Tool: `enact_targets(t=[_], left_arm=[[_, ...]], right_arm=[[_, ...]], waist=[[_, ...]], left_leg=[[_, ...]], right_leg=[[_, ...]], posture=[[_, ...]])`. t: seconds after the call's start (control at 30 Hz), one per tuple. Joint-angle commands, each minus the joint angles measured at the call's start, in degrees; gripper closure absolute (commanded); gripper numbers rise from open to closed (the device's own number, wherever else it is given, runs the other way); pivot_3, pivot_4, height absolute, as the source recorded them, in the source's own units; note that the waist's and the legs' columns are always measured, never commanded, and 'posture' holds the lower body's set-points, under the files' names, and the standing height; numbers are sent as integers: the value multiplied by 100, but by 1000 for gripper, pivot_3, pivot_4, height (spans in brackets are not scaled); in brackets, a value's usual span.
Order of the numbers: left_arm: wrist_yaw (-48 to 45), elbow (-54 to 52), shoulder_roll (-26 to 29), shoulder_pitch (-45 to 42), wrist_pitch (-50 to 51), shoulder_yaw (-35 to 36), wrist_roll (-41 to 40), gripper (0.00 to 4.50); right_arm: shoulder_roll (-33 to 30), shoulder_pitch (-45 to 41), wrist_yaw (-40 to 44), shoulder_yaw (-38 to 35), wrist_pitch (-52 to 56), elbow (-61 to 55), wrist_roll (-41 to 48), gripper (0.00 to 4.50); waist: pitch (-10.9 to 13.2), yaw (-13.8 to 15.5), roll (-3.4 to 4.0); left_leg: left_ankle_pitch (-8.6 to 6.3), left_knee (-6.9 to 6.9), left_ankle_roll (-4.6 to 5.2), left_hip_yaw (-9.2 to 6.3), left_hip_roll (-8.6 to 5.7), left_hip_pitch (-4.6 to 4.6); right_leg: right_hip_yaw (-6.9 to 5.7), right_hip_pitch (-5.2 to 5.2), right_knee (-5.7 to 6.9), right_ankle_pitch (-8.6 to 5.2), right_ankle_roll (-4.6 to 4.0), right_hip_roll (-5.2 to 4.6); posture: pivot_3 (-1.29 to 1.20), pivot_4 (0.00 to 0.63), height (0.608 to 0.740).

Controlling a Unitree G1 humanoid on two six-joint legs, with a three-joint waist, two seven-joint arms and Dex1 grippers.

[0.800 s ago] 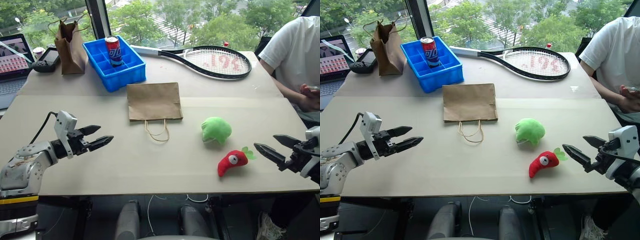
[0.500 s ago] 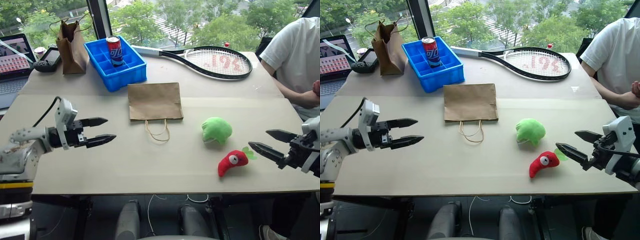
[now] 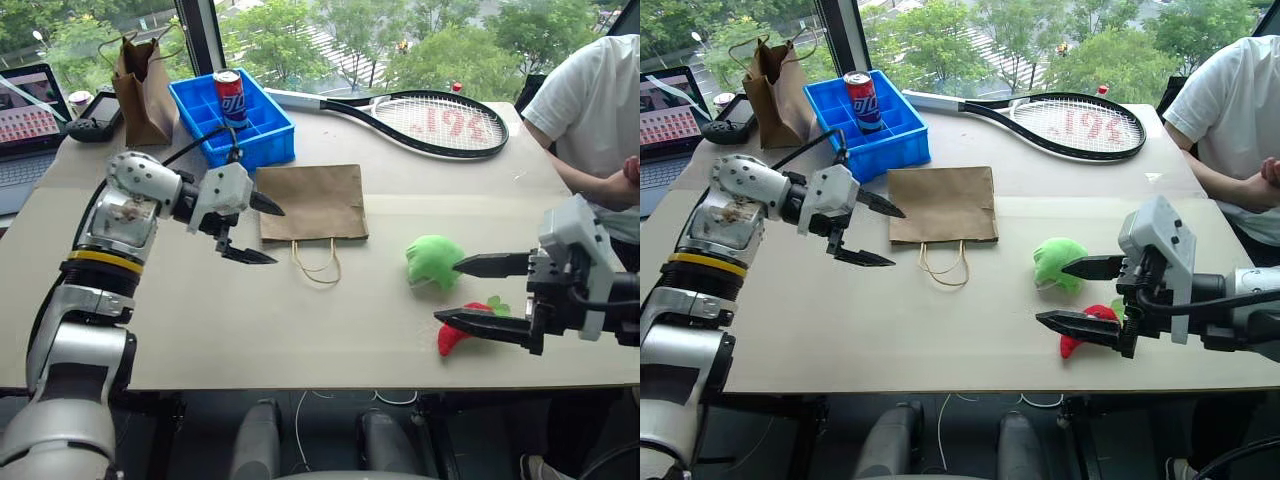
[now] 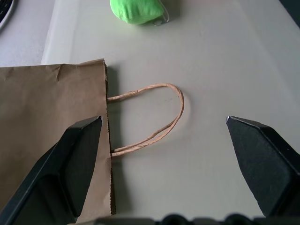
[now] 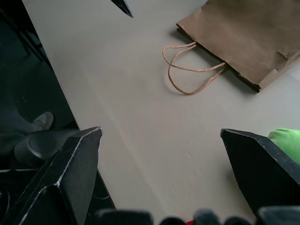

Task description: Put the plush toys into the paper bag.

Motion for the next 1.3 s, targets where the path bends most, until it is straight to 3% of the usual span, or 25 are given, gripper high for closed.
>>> enact_targets(t=[0.03,0.33,0.5,0.6,0.77,0.97,1.07,1.3], left_arm=[[475,805,-360,-223,-1253,-204,602,0],[887,2185,-965,-539,-2253,-280,1071,0],[879,2631,-1110,-698,-2424,-247,1150,1275],[823,2769,-1186,-754,-2413,-187,1101,2403],[-93,2610,-1517,-974,-847,586,28,4394],[-378,1573,-1510,-1027,1040,968,-590,4394],[-116,628,-1528,-925,2099,1004,-801,4500],[457,-1132,-1554,-434,3334,1051,-1254,4500]], right_arm=[[146,65,-618,-70,63,-241,353,14],[224,888,-988,-818,17,-397,190,14],[298,1211,-1011,-1085,-50,-546,277,0],[331,1297,-1060,-1086,-99,-612,293,0],[423,1357,-1164,-871,-190,-684,192,0],[791,1200,-1641,-47,-354,-818,96,0],[1401,745,-2308,902,-476,-738,-255,670],[2629,-402,-3254,2783,-691,-86,-1946,3107]], waist=[[0,-2,0],[3,-6,-4],[3,-10,-4],[3,-14,-4],[3,-9,-5],[3,-22,-4],[4,-62,-6],[1,-146,0]], left_leg=[[1,1,1,0,-1,0],[3,9,6,-8,-1,-8],[3,12,6,-12,-2,-7],[4,12,6,-15,-2,-7],[4,15,6,-18,-4,-10],[7,20,12,-39,-9,-29],[8,21,12,-49,-6,-29],[12,28,17,-67,-6,-38]], right_leg=[[1,0,1,1,0,0],[3,-4,9,32,15,4],[3,0,11,28,20,6],[3,-1,13,28,21,6],[3,0,13,29,21,7],[2,-3,17,29,22,14],[1,-2,17,29,22,23],[17,-5,27,30,19,48]], posture=[[0,150,735],[0,150,735],[0,150,735],[0,150,735],[0,150,735],[0,150,735],[0,150,735],[0,150,735]])
